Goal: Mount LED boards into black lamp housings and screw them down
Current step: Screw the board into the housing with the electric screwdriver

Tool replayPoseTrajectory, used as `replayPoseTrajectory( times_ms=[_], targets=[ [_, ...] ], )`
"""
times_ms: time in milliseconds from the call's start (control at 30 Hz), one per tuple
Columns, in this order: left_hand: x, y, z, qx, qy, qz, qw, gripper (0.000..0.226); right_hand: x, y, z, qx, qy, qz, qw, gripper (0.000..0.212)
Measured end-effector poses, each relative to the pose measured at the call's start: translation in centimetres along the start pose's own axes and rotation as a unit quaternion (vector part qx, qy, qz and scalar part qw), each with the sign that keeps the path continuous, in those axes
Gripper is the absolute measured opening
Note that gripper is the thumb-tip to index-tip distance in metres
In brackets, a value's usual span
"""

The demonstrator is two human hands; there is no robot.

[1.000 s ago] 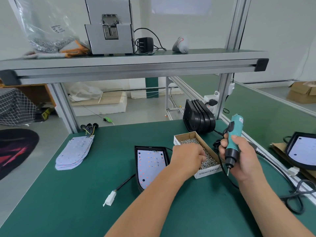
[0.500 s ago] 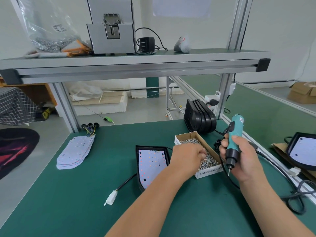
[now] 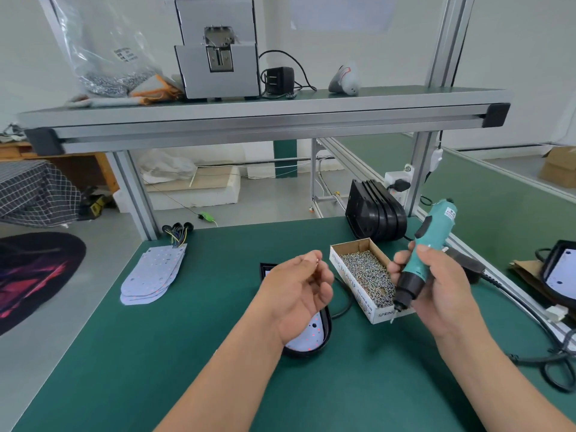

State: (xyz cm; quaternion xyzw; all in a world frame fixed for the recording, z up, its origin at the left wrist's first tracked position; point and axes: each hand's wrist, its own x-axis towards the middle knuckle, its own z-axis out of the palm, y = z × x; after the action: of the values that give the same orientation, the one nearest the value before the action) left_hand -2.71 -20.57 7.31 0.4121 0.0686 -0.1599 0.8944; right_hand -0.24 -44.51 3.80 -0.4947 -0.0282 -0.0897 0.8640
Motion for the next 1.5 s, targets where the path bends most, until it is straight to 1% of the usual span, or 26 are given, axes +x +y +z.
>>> replayPoseTrajectory(
  times_ms=[100, 200, 300, 433, 500, 567, 600, 667, 733, 900, 933, 1000, 1033, 1067, 1133, 1267, 1333, 1400, 1500],
  targets=[
    [-1.3, 1.0, -1.1, -0.063, -0.006, -0.020, 0.998, 0.020, -0.4, 0.3, 1.5, 0.017, -0.017, -0.013, 1.000, 0.021],
    [-2.1, 1.4, -2.2, -0.077, -0.010, -0.027, 0.997, 0.016, -0.5, 0.3, 3.4, 0.054, -0.016, -0.016, 0.998, 0.023],
    [-2.4, 1.5, -3.3, -0.032, -0.010, -0.012, 0.999, 0.009, -0.2, 0.2, 5.4, 0.064, -0.002, -0.028, 0.998, 0.025],
    [-2.2, 1.4, -4.1, 0.041, -0.010, 0.020, 0.999, 0.006, 0.4, 0.8, 8.1, 0.064, 0.013, -0.041, 0.997, 0.019],
    [-2.2, 1.3, -4.4, 0.070, -0.013, 0.037, 0.997, 0.013, 0.5, 1.2, 9.3, 0.076, 0.012, -0.038, 0.996, 0.015],
    [-2.2, 1.2, -4.7, 0.092, -0.018, 0.048, 0.994, 0.024, 0.7, 1.7, 10.3, 0.118, 0.009, -0.010, 0.993, 0.020],
    [-2.3, 1.2, -4.9, 0.104, -0.020, 0.053, 0.993, 0.025, 0.9, 1.9, 10.6, 0.142, 0.010, 0.003, 0.990, 0.024],
    [-2.3, 1.2, -5.4, 0.131, -0.019, 0.064, 0.989, 0.022, 1.1, 2.4, 10.8, 0.167, 0.018, 0.010, 0.986, 0.030],
    [-2.3, 1.4, -5.9, 0.159, -0.016, 0.072, 0.984, 0.017, 1.1, 2.9, 10.6, 0.189, 0.019, 0.001, 0.982, 0.032],
    [-2.3, 1.3, -6.5, 0.250, -0.011, 0.085, 0.965, 0.024, 0.5, 3.5, 9.7, 0.238, 0.009, 0.002, 0.971, 0.020],
    [-2.3, 1.2, -6.4, 0.269, -0.014, 0.085, 0.959, 0.023, 0.4, 3.4, 9.5, 0.242, 0.003, 0.003, 0.970, 0.021],
    [-2.4, 1.0, -6.1, 0.298, -0.017, 0.085, 0.951, 0.015, 0.1, 3.3, 9.3, 0.246, -0.009, 0.002, 0.969, 0.026],
    [-2.5, 0.8, -5.9, 0.312, -0.017, 0.083, 0.946, 0.017, 0.0, 3.1, 9.2, 0.248, -0.009, 0.001, 0.969, 0.026],
    [-2.5, 0.6, -5.8, 0.323, -0.017, 0.081, 0.943, 0.025, -0.1, 3.0, 9.2, 0.252, -0.009, -0.001, 0.968, 0.024],
    [-2.6, 0.4, -5.6, 0.334, -0.015, 0.077, 0.939, 0.031, -0.3, 2.6, 9.0, 0.267, -0.013, -0.005, 0.964, 0.022],
    [-2.7, 0.3, -5.7, 0.333, -0.017, 0.076, 0.940, 0.026, -0.7, 2.2, 8.8, 0.288, -0.035, -0.007, 0.957, 0.022],
    [-2.7, 0.3, -5.8, 0.331, -0.020, 0.074, 0.940, 0.024, -0.7, 2.1, 8.9, 0.286, -0.040, -0.020, 0.957, 0.017],
    [-2.8, 0.3, -5.7, 0.331, -0.021, 0.074, 0.941, 0.026, -0.7, 2.0, 9.2, 0.279, -0.033, -0.039, 0.959, 0.012],
    [-3.0, 0.2, -5.6, 0.339, -0.021, 0.076, 0.938, 0.023, -0.7, 1.9, 9.1, 0.260, 0.005, -0.048, 0.964, 0.017]
  ],
)
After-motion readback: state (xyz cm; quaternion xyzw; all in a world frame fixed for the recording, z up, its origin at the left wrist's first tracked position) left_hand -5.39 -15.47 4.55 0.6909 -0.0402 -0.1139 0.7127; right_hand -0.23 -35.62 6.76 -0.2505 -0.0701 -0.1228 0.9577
